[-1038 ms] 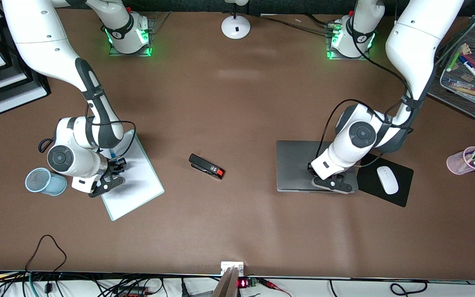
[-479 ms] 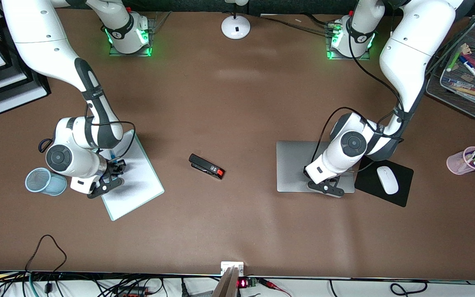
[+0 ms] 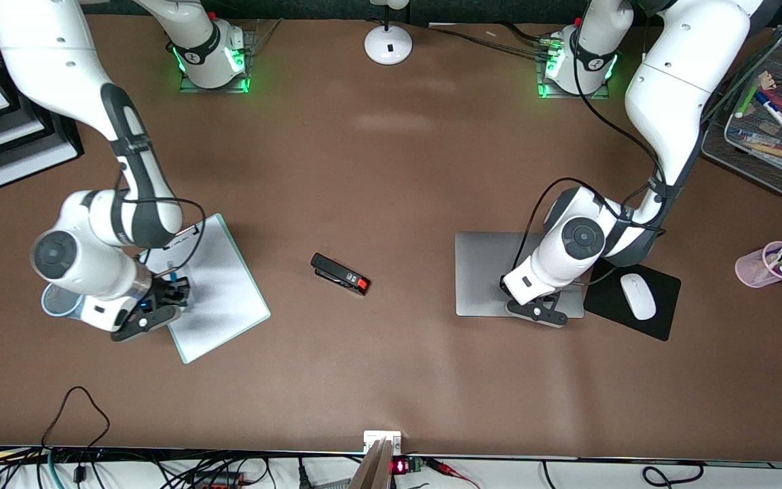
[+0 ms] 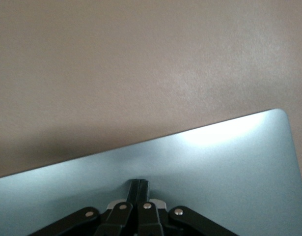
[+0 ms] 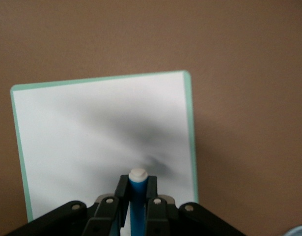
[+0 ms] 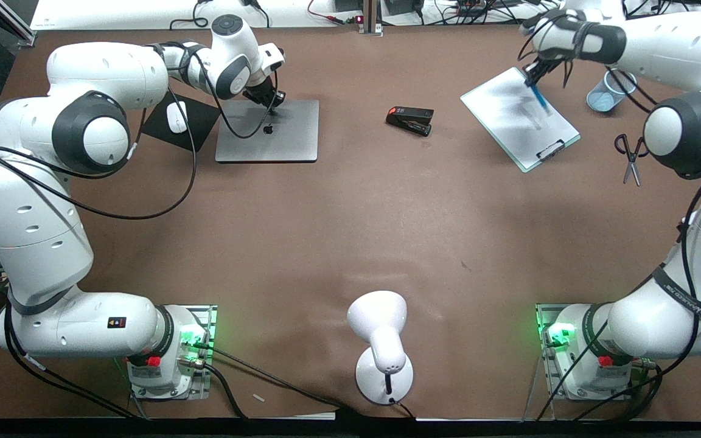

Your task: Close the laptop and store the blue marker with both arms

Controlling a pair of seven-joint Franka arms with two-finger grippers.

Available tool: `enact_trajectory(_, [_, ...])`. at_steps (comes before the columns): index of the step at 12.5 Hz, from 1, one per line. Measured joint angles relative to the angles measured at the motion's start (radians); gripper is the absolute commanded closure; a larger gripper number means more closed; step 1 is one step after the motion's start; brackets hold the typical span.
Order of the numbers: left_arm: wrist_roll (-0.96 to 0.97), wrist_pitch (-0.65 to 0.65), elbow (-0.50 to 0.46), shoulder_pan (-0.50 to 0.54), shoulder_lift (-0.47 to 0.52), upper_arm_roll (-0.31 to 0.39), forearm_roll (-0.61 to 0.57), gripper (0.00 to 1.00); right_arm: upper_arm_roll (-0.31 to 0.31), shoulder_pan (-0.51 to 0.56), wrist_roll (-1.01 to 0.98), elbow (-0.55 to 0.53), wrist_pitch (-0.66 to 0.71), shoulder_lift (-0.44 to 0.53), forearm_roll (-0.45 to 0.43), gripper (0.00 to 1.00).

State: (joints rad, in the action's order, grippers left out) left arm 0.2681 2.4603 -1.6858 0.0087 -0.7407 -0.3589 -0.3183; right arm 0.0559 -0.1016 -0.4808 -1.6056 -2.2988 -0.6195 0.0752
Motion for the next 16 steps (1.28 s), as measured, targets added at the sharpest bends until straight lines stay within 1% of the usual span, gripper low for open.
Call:
enact_trajectory(2, [0.0, -0.101, 0.034, 0.001, 0.021, -0.003, 0.0, 1.0, 0.0, 0.034, -0.151, 0.0, 0.008, 0.039, 0.002, 0.97])
enact_trajectory(3, [-0.001, -0.173, 0.051, 0.002, 0.045, -0.01, 0.0, 1.0, 0.0, 0.052, -0.235, 0.0, 0.017, 0.057, 0.01, 0.97])
enact_trajectory(4, [-0.001, -0.254, 0.063, 0.004, 0.077, -0.027, 0.0, 1.0, 0.0, 0.07, -0.312, 0.0, 0.039, 0.076, 0.041, 0.97])
enact_trajectory(7, [0.002, -0.491, 0.075, 0.036, 0.195, -0.12, 0.007, 1.0, 0.001, 0.13, -0.546, 0.002, 0.164, 0.127, 0.238, 0.98])
enact_trajectory(8, [0.002, -0.559, 0.077, 0.054, 0.235, -0.146, 0.021, 0.99, 0.001, 0.157, -0.621, 0.003, 0.202, 0.135, 0.277, 0.98])
enact_trajectory(9, [0.001, -0.612, 0.077, 0.071, 0.269, -0.166, 0.031, 0.98, 0.001, 0.182, -0.692, 0.011, 0.235, 0.138, 0.294, 0.99])
enact_trajectory(10, [-0.001, -0.652, 0.077, 0.083, 0.3, -0.175, 0.041, 0.9, 0.001, 0.206, -0.766, 0.03, 0.274, 0.138, 0.302, 0.99])
enact_trajectory(11, [-0.004, -0.689, 0.078, 0.09, 0.327, -0.18, 0.049, 0.64, 0.001, 0.229, -0.84, 0.057, 0.316, 0.139, 0.306, 0.99])
enact_trajectory(12, [-0.01, -0.731, 0.078, 0.093, 0.351, -0.183, 0.057, 0.12, 0.001, 0.251, -0.918, 0.084, 0.352, 0.141, 0.32, 0.99])
enact_trajectory(13, [-0.017, -0.772, 0.078, 0.094, 0.375, -0.184, 0.074, 0.0, 0.001, 0.276, -1.011, 0.104, 0.378, 0.142, 0.353, 1.0])
enact_trajectory(16, [-0.022, -0.822, 0.078, 0.096, 0.436, -0.185, 0.131, 0.0, 0.002, 0.357, -1.298, 0.119, 0.439, 0.142, 0.499, 1.0])
